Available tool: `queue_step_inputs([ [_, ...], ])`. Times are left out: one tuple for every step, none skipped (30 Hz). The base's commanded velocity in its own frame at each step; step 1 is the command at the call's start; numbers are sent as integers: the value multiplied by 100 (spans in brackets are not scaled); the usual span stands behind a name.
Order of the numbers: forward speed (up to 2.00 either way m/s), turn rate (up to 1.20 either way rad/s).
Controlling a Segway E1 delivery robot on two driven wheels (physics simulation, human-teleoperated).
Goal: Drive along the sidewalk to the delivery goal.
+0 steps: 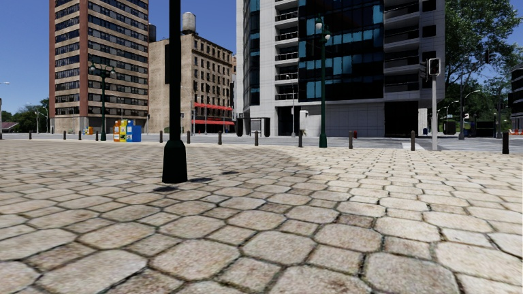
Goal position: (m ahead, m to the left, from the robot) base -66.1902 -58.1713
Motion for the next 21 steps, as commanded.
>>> queue_step_inputs([
  [0, 0],
  [0, 0],
  [0, 0],
  [0, 0],
  [0, 0],
  [0, 0],
  [0, 0],
  [0, 0],
  [0, 0],
  [0, 0],
  [0, 0],
  [0, 0],
  [0, 0],
  [0, 0],
  [0, 0],
  [0, 0],
  [0, 0],
  [0, 0],
  [0, 0],
  [0, 0],
  [0, 0],
])
